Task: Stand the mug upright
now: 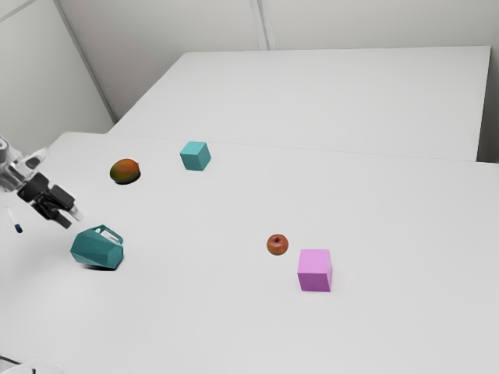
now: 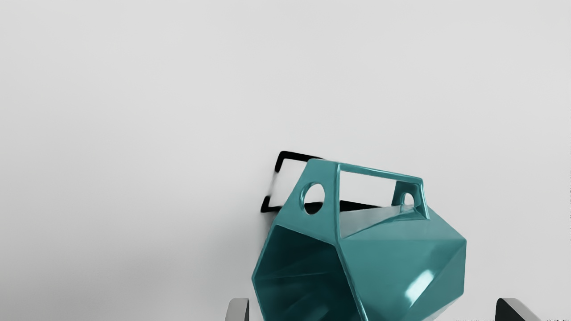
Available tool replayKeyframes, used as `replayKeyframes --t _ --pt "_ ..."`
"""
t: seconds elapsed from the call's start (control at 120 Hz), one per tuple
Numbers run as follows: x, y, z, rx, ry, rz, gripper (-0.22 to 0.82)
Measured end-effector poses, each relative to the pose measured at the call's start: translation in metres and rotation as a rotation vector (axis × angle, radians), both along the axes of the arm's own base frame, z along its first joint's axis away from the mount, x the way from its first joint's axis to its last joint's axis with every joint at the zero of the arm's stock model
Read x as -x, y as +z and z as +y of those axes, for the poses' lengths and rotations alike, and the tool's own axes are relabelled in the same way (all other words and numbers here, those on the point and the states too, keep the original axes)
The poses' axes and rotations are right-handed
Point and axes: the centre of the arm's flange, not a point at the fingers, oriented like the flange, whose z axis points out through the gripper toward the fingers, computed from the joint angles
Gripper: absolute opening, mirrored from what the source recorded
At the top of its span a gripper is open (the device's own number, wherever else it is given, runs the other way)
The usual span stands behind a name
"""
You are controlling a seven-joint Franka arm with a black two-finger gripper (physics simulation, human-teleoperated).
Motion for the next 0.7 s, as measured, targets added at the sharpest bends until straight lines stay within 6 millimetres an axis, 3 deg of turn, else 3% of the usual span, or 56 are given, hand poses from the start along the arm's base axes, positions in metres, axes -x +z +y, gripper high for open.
replayKeyframes --t 0.217,0.375,0.7 --pt "0.007 -0.033 -0.002 0.11 -0.064 0.011 0.6" --pt "0.007 -0.038 -0.016 0.188 -0.109 0.006 0.6" --pt "0.012 -0.047 -0.027 0.268 -0.153 0.004 0.29"
